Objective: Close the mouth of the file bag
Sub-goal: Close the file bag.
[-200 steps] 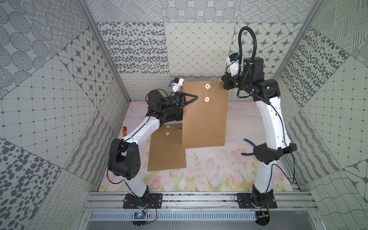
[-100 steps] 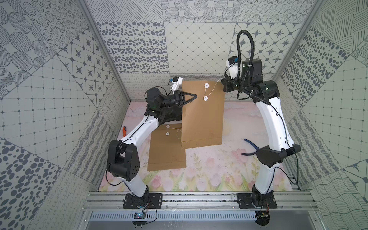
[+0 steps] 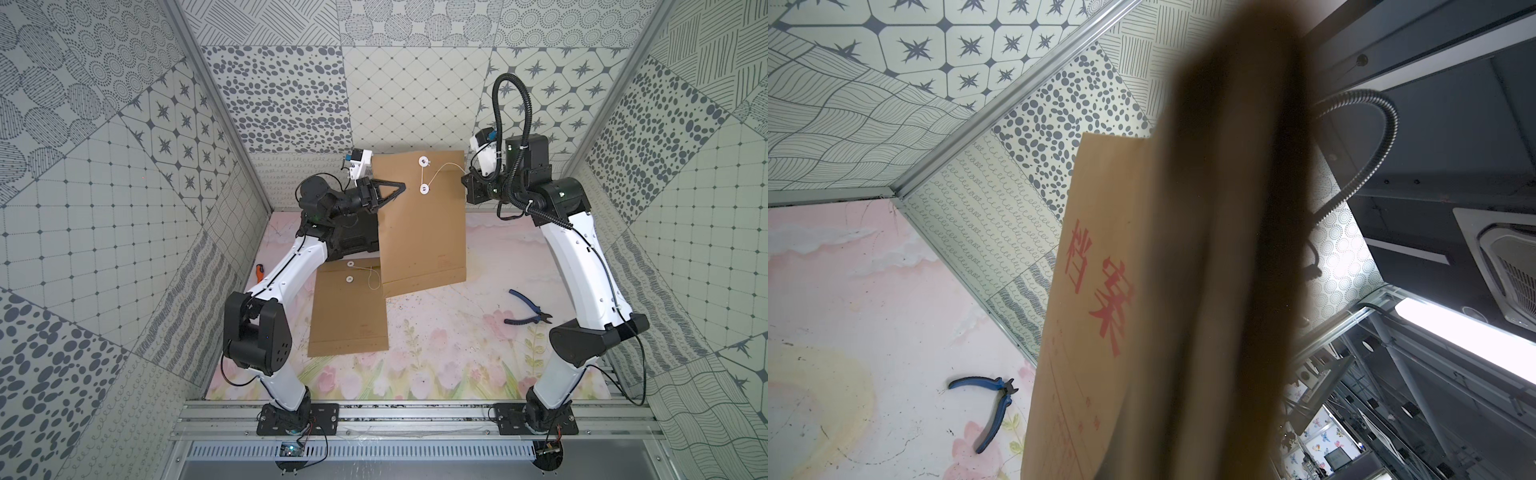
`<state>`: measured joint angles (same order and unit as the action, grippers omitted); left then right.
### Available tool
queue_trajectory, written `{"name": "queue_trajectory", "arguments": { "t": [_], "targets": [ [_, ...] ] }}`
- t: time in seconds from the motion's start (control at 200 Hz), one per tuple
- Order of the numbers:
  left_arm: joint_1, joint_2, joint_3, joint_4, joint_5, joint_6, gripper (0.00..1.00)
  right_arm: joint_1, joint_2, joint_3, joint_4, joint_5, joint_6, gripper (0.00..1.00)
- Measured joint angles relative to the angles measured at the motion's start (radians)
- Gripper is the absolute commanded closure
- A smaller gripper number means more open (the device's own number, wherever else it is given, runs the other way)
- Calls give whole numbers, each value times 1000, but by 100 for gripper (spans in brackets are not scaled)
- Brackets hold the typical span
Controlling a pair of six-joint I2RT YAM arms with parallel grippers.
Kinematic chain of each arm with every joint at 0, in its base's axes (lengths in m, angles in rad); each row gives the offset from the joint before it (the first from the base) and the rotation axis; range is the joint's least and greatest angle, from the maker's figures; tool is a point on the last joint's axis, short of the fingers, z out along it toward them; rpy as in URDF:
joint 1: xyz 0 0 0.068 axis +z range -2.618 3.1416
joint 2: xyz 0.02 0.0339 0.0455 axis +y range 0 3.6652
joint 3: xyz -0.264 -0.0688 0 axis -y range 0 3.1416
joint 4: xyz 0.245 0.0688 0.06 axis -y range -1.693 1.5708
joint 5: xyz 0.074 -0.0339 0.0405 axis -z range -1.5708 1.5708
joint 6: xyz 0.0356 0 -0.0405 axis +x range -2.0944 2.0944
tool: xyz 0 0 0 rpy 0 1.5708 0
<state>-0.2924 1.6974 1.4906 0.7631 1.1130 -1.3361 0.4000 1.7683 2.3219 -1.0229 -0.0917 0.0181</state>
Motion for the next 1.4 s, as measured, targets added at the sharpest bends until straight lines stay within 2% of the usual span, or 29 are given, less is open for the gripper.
{"name": "queue_trajectory", "arguments": {
  "t": [0.14,0.345,0.7,0.996,1.401],
  "targets": [
    [0,0,11,-11,0,3,100,0,2,19,-8,15,-2,100],
    [-2,-4,1,-24,4,18,100,5,25,164,-24,26,-4,100],
    [-32,-61,-82,-193,-1,172,100,95,170,395,-61,31,-5,100],
    [-53,-82,-159,-231,-4,219,100,137,232,431,-98,30,-5,100],
    [-59,-70,-164,-235,-45,224,100,247,249,472,-99,-5,1,100]
  ]
}}
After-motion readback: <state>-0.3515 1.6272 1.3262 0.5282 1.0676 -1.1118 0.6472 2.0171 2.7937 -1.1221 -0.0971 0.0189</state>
